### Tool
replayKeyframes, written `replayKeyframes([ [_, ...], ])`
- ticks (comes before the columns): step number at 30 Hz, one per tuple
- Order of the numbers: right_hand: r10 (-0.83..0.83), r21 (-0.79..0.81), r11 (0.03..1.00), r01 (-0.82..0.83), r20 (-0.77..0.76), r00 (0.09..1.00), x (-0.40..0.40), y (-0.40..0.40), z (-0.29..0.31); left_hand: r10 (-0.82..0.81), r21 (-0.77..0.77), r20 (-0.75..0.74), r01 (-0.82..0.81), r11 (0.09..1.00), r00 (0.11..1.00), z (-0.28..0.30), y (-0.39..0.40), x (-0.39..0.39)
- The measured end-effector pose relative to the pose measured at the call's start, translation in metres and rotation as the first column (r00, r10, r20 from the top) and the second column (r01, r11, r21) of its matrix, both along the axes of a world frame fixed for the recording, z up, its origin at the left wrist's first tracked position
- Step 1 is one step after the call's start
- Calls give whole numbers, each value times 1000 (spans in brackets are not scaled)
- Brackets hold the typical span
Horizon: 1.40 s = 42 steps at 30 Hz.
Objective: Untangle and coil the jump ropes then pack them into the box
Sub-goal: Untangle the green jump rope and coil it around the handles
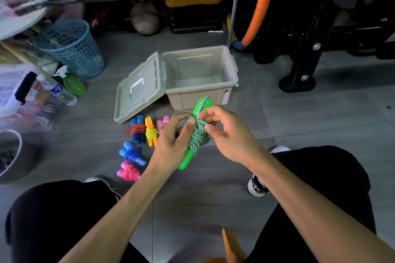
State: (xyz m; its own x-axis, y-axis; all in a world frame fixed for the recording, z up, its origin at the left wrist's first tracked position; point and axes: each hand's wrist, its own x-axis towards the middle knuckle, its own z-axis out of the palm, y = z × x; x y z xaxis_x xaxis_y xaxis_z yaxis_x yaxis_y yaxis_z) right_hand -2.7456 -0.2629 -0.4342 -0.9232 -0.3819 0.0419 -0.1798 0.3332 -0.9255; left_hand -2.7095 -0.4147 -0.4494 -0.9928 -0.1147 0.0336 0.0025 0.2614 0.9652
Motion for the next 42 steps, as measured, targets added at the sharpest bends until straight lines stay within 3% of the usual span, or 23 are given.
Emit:
replayKeyframes([
  [3,-29,51,998,35,-125,992,1,-4,-2,76,-25,19,-76,997,997,1,-4,-1],
  [7,-127,54,987,150,-303,944,-3,-6,-4,89,109,108,-100,989,990,5,-4,-2],
  [13,-126,174,963,207,-390,912,-3,-5,-11,101,115,113,-114,987,988,7,-5,0],
  [18,-8,180,982,65,-301,954,4,-8,-13,160,81,118,-170,982,980,3,-4,2],
  [24,123,236,970,-56,-280,952,3,-8,-14,102,22,149,-107,994,984,1,-9,2],
  [27,147,244,967,-76,-286,947,3,-9,-15,75,82,225,-96,992,971,2,-12,-1],
  [31,164,159,978,-134,-199,966,4,-5,-13,61,295,299,-153,943,952,9,-8,3],
  [35,225,153,966,-207,-106,969,2,2,-14,56,311,272,-143,940,961,7,-8,7],
  [38,100,143,986,-87,-85,991,2,-2,-17,78,309,269,-163,937,960,6,-10,7],
  [42,-149,131,974,183,-234,961,-3,-5,-15,95,331,288,-192,924,953,7,-6,9],
])
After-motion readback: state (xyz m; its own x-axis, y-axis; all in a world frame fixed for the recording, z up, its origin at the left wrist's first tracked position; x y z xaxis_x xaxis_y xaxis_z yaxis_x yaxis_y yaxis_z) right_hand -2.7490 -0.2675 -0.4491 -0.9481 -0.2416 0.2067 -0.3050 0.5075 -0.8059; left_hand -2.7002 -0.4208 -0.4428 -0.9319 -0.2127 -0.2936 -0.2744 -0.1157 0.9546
